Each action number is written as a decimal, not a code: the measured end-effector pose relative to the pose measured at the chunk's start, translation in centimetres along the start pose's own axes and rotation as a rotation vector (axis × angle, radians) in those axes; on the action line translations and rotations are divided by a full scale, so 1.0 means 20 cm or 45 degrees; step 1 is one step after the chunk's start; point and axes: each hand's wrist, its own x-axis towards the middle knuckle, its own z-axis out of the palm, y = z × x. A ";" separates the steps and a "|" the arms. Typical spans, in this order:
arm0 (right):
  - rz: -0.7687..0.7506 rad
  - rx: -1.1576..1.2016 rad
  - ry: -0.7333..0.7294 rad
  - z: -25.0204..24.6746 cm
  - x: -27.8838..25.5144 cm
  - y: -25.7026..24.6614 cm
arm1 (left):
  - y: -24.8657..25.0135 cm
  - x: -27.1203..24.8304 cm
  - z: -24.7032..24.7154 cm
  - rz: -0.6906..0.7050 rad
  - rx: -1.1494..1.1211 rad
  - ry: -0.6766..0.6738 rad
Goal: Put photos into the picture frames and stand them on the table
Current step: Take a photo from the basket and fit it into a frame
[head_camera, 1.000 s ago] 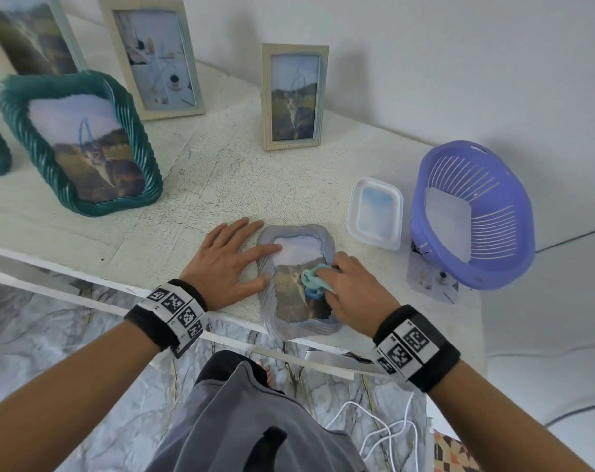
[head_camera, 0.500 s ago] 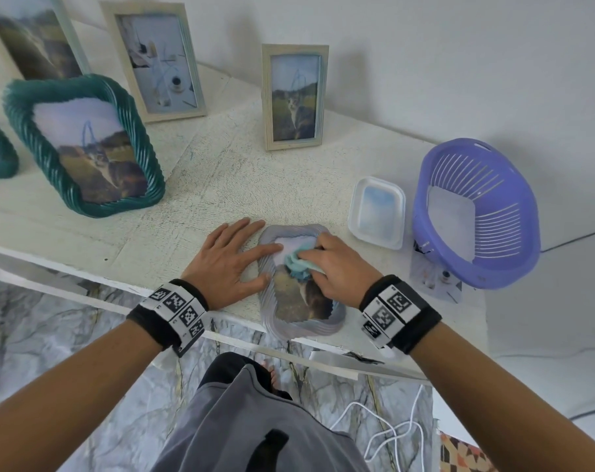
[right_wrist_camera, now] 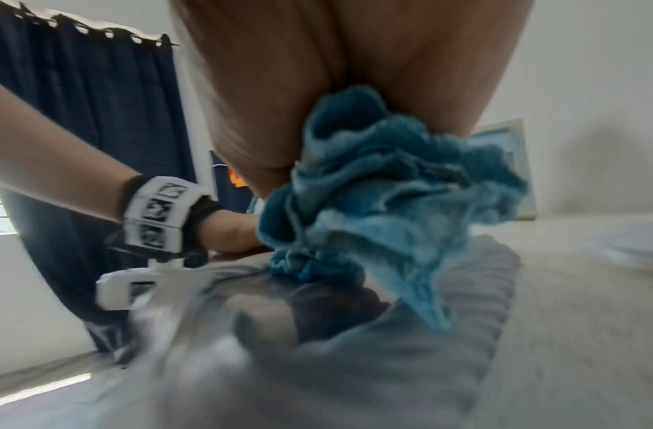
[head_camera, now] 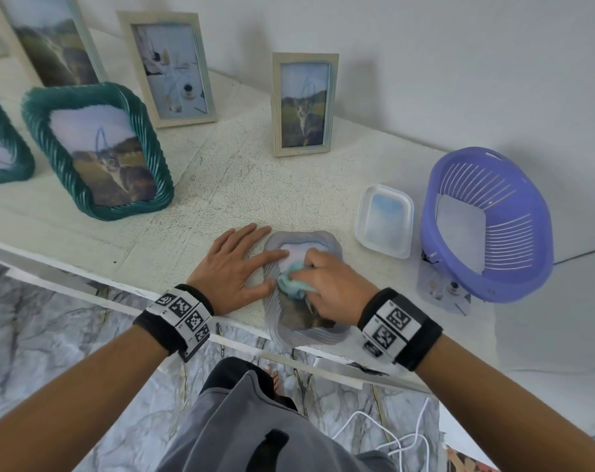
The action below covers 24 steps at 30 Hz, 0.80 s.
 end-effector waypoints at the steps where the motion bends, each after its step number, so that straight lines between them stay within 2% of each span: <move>1: -0.068 0.020 -0.044 0.01 -0.04 -0.02 | 0.00 0.00 0.00 -0.001 0.001 -0.007; 4: -0.132 0.007 -0.118 0.01 -0.11 0.02 | 0.01 0.00 -0.01 -0.001 -0.013 -0.002; 11: 0.187 -0.061 0.128 -0.03 0.07 0.09 | 0.00 0.00 0.00 0.008 -0.022 0.007; 13: 0.145 -0.034 0.109 -0.01 0.06 0.07 | 0.00 0.00 0.00 0.008 -0.023 0.010; 17: -0.101 0.017 -0.057 0.04 -0.09 0.05 | -0.01 -0.01 0.00 0.010 -0.027 0.021; 20: -0.058 0.007 -0.135 -0.01 -0.14 0.11 | -0.01 -0.01 0.00 0.003 -0.033 0.028; 22: 0.074 0.061 0.013 -0.08 -0.13 0.18 | -0.01 -0.01 0.00 0.005 -0.034 0.024; 24: 0.277 0.090 0.325 -0.16 -0.12 0.24 | 0.00 -0.01 0.00 0.006 -0.036 0.027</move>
